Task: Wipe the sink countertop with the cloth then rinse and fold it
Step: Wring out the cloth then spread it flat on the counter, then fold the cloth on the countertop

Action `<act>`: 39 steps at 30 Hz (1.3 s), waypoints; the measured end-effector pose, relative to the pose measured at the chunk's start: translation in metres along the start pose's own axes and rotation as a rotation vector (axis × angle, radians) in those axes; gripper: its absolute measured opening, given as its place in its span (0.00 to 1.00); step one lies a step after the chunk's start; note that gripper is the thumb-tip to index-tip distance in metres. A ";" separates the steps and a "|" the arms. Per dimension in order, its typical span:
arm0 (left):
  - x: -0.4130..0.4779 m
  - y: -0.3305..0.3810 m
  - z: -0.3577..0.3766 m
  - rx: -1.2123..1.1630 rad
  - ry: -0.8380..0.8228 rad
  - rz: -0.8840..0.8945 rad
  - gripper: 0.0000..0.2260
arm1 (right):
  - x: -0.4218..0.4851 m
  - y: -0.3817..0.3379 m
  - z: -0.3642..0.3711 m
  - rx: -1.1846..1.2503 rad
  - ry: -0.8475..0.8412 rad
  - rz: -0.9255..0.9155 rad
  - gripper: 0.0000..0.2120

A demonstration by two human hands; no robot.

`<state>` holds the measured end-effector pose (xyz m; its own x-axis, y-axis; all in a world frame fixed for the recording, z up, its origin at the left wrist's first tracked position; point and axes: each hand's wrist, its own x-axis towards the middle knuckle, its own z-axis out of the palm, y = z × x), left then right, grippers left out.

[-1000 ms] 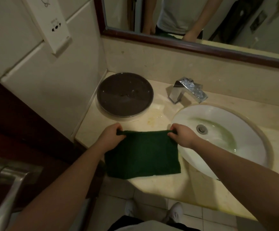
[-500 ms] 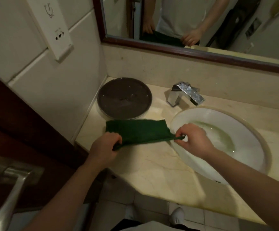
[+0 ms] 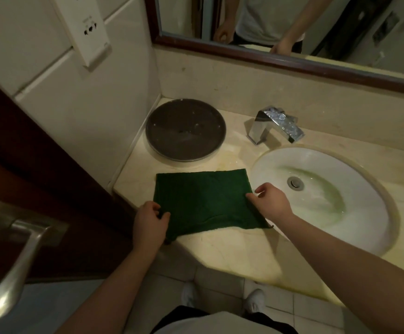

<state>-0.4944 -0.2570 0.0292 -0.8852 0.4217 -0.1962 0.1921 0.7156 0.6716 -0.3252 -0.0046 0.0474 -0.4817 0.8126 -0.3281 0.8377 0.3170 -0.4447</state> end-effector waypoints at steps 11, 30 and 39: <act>-0.006 0.029 0.008 0.025 0.028 -0.166 0.06 | 0.001 -0.024 0.003 -0.054 -0.098 0.054 0.15; -0.028 0.037 0.007 -0.147 -0.028 0.154 0.17 | -0.001 -0.078 -0.026 0.897 -0.731 0.266 0.26; -0.035 0.042 0.024 -0.898 -0.381 -0.174 0.45 | -0.032 -0.169 0.039 0.573 -0.684 -0.034 0.38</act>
<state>-0.4448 -0.2284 0.0474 -0.6450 0.6143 -0.4546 -0.4596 0.1634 0.8729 -0.4617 -0.1030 0.1004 -0.7059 0.2796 -0.6508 0.6509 -0.1061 -0.7517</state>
